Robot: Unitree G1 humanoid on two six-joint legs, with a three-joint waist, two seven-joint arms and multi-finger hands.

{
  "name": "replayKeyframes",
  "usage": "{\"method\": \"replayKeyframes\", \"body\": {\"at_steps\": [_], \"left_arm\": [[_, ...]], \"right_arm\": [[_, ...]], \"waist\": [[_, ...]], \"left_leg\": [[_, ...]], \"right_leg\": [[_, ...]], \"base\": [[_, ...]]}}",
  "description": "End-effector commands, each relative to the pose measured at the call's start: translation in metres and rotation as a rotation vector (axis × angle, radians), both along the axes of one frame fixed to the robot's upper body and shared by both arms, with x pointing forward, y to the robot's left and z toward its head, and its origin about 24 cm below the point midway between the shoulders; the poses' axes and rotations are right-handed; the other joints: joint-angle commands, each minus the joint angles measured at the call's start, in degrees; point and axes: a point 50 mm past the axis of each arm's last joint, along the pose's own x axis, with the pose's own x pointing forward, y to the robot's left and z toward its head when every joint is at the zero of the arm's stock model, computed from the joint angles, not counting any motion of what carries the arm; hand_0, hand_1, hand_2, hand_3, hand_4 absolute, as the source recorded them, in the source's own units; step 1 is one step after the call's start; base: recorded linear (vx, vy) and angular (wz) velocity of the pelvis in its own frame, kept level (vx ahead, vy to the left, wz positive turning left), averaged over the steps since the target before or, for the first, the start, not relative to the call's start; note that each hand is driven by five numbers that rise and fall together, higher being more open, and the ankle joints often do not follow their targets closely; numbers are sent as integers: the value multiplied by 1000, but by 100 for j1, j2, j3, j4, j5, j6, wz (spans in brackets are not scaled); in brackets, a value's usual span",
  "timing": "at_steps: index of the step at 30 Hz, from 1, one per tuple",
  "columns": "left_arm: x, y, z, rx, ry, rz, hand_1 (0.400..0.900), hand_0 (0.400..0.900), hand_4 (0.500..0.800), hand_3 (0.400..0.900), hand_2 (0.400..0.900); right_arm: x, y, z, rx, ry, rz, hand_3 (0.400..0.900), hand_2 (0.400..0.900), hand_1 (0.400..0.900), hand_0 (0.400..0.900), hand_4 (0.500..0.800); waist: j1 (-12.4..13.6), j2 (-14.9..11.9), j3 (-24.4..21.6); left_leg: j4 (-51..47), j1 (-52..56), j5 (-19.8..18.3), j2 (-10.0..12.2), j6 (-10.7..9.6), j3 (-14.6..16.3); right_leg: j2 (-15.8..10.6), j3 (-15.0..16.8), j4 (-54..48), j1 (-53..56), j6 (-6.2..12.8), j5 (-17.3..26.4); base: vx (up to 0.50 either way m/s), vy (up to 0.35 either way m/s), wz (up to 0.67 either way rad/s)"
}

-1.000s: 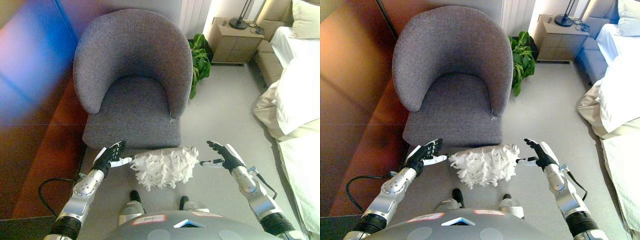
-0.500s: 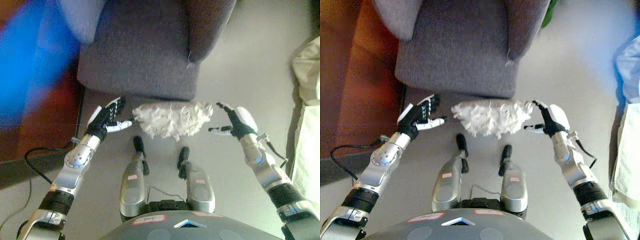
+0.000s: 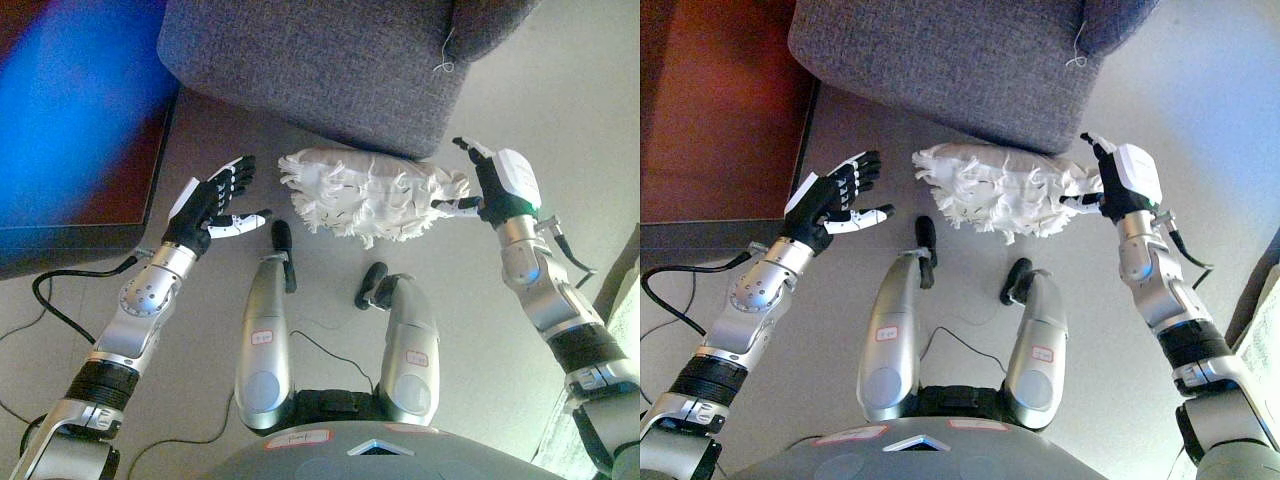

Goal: Pick up the pillow and put it on the sofa.

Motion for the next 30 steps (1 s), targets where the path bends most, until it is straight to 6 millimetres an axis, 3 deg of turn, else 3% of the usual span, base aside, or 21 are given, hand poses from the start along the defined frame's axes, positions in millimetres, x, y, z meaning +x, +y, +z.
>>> {"method": "replayKeyframes", "body": {"at_steps": [1,8,14,19,30], "left_arm": [[1,-23,39,-51,-224,-123,900,900,800,900,900],[-1,-26,44,-58,-231,-153,900,900,800,900,900],[-2,-26,43,-52,-215,-169,900,900,800,900,900],[-5,-24,43,-51,-201,-173,900,900,800,900,900],[-6,-32,46,-78,-226,-201,900,900,800,900,900]], "right_arm": [[7,-9,36,-131,-156,-13,900,900,900,900,800],[13,-12,44,-115,-101,-4,900,900,900,900,800],[15,-18,25,57,105,-20,900,900,900,900,800],[15,-21,18,60,252,-30,900,900,900,900,800],[34,-28,45,-71,92,-115,900,900,900,900,800]], "waist": [[29,198,-215],[35,361,-140],[69,436,-86],[92,458,-55],[152,550,-75]], "left_leg": [[936,324,-1511,75,103,175],[2029,-293,-1882,54,173,135],[2616,-660,-2002,-1,171,62],[2897,-877,-1984,5,147,29],[4011,-1446,-2272,53,179,-29]], "right_leg": [[54,239,218,-320,57,202],[-63,437,1293,-978,-10,-189],[-151,503,1897,-1352,-23,-362],[-195,508,2151,-1579,-12,-351],[-313,636,3061,-2126,10,-542]], "base": [[1,-3,10],[23,-6,11],[35,-12,10],[21,-8,4],[1,24,0]]}}
